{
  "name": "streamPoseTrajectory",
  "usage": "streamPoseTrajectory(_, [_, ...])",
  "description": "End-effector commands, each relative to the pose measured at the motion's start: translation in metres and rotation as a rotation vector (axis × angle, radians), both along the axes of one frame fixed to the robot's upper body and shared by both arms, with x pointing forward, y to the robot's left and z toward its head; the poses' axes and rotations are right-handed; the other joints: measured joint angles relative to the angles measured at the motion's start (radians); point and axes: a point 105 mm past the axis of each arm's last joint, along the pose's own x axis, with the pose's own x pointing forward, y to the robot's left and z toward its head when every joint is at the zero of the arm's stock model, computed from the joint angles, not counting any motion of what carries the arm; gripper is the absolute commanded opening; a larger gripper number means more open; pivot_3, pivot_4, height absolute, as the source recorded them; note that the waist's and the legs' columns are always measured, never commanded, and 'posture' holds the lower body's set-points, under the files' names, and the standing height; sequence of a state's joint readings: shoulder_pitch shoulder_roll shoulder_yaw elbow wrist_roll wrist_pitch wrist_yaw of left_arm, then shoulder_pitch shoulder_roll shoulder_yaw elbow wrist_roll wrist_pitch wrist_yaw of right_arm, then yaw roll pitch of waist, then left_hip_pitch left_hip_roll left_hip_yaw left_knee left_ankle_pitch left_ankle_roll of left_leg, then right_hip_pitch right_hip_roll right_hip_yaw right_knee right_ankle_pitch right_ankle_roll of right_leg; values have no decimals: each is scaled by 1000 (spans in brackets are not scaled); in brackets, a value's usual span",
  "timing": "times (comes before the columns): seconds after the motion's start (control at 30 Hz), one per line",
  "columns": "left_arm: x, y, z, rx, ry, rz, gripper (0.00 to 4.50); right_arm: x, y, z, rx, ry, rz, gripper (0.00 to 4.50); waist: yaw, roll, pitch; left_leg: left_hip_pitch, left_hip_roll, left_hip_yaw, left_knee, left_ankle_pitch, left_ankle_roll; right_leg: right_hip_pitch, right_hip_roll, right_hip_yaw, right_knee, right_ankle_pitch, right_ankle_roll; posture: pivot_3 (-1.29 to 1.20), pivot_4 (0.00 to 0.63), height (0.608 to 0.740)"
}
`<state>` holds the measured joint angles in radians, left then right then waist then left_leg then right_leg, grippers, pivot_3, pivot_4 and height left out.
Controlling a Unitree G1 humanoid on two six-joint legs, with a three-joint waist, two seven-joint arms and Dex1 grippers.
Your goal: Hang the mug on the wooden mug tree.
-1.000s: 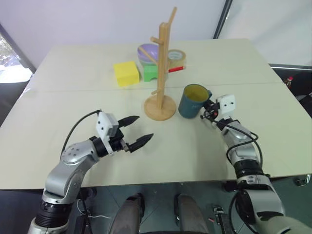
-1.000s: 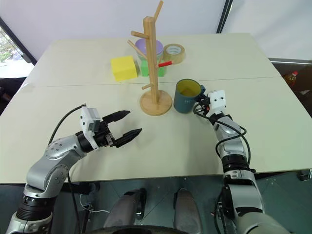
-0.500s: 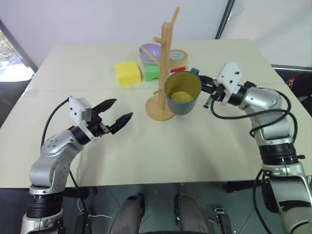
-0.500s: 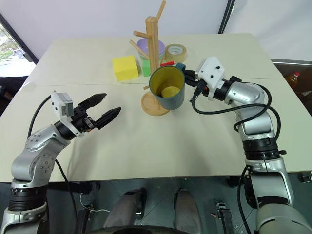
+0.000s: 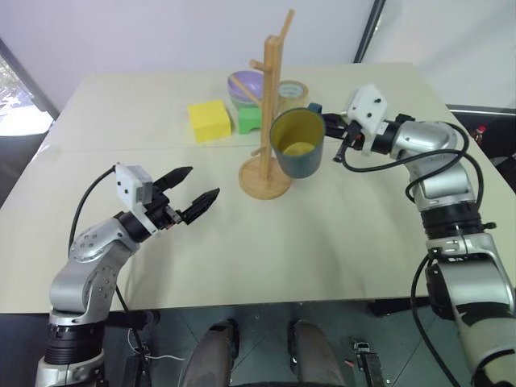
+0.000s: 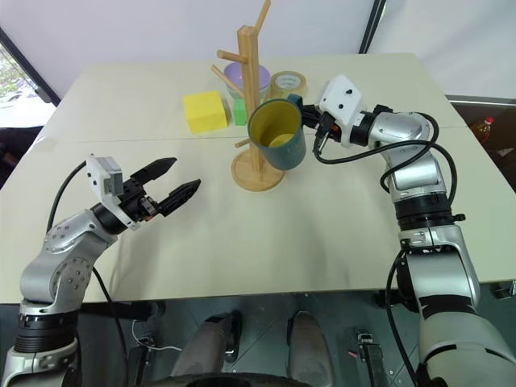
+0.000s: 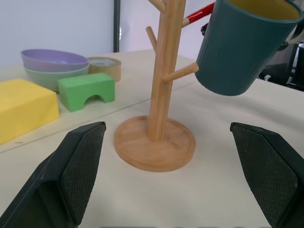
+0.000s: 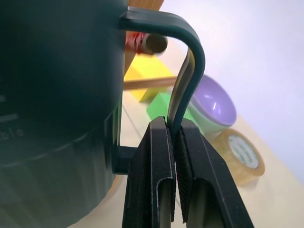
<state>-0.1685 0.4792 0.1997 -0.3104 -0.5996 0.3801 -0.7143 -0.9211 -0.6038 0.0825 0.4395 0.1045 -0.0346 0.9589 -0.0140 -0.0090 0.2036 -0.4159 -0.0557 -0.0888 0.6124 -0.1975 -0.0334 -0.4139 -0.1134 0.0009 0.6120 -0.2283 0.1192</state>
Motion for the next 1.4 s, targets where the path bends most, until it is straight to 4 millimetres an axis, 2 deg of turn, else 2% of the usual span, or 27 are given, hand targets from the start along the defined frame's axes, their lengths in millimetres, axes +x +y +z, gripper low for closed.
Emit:
streamPoseTrajectory(0.03, [-4, 0, 14, 7, -64, -1, 4500, -2, 11, 22, 3, -70, 38, 29, -2, 0, 0, 0, 0, 0, 0, 0, 0, 0, 0, 0, 0, 0, 0, 0, 150, 740])
streamPoseTrajectory(0.53, [-4, -3, 15, 6, -65, -13, 4500, 13, 26, 16, -75, -35, 47, 29, -3, 0, 0, 0, 0, 0, 0, 0, 0, 0, 0, 0, 1, 0, 0, 0, 150, 740])
streamPoseTrajectory(0.63, [-5, -2, 15, 6, -65, -8, 4500, 14, 27, 17, -66, -30, 45, 967, -3, 0, 0, 0, 0, 0, 0, 0, 0, 0, 1, 0, 1, 0, 0, 0, 150, 740])
streamPoseTrajectory(0.73, [-6, -2, 14, 5, -62, -3, 4500, 17, 23, 22, -59, -62, 15, 2420, -3, 0, 0, 0, 0, 0, 0, 0, 0, 0, 1, 0, 1, 0, 0, 0, 150, 740])
streamPoseTrajectory(0.77, [-6, -2, 14, 5, -61, -1, 4500, 17, 20, 24, -58, -74, 2, 3025, -3, 0, 0, 0, 0, 0, 0, 0, 0, 0, 1, 0, 1, 1, 0, 0, 150, 740])
streamPoseTrajectory(0.8, [-6, -1, 14, 5, -58, 4, 4500, 18, 15, 27, -53, -87, -15, 3412, -3, 0, 0, 0, 0, 0, 0, 0, 0, 0, 1, 0, 1, 1, 1, 0, 150, 740])
streamPoseTrajectory(0.87, [-5, 1, 12, 6, -48, 19, 4500, 17, 3, 32, -33, -111, -50, 3412, -2, 0, 0, 0, 0, 0, 0, 0, 0, 0, 1, 0, 1, 1, 1, 0, 150, 740])
streamPoseTrajectory(1.0, [-2, 11, 6, -4, -4, 87, 4500, 11, -40, 36, 135, -106, -155, 3412, 5, 0, 0, 0, 0, 0, 0, 0, 0, 0, 1, 0, 1, 2, 2, 0, 150, 740])
streamPoseTrajectory(1.13, [3, 31, -3, -17, 30, 192, 4500, 2, -69, 20, 327, -53, -238, 3412, 3, 0, 0, 0, 0, 0, 0, 0, 0, 1, 0, 0, 0, 1, 1, 0, 150, 740])
streamPoseTrajectory(1.23, [7, 50, -17, -31, 72, 285, 4500, -11, -80, -16, 428, 21, -283, 3412, -1, 0, 0, 2, 0, 0, 0, 0, 0, 1, 0, 1, 2, 0, 0, 0, 150, 740])
streamPoseTrajectory(1.27, [8, 56, -24, -32, 88, 317, 4500, -16, -82, -33, 452, 54, -303, 3412, -3, 0, 0, 3, 1, 0, 0, 0, 0, 2, 1, 1, 2, 0, 0, 0, 150, 740])
streamPoseTrajectory(1.37, [8, 68, -40, -30, 115, 383, 4500, -31, -80, -73, 506, 127, -345, 3412, -2, 0, 0, 5, 1, 1, -1, 0, 0, 4, 1, 1, 2, 0, 0, 0, 150, 740])
streamPoseTrajectory(1.4, [8, 70, -43, -30, 119, 394, 4500, -34, -79, -78, 515, 139, -349, 3412, -2, 0, 0, 5, 1, 1, 0, 0, 0, 3, 1, 1, 3, 0, 0, 0, 150, 740])
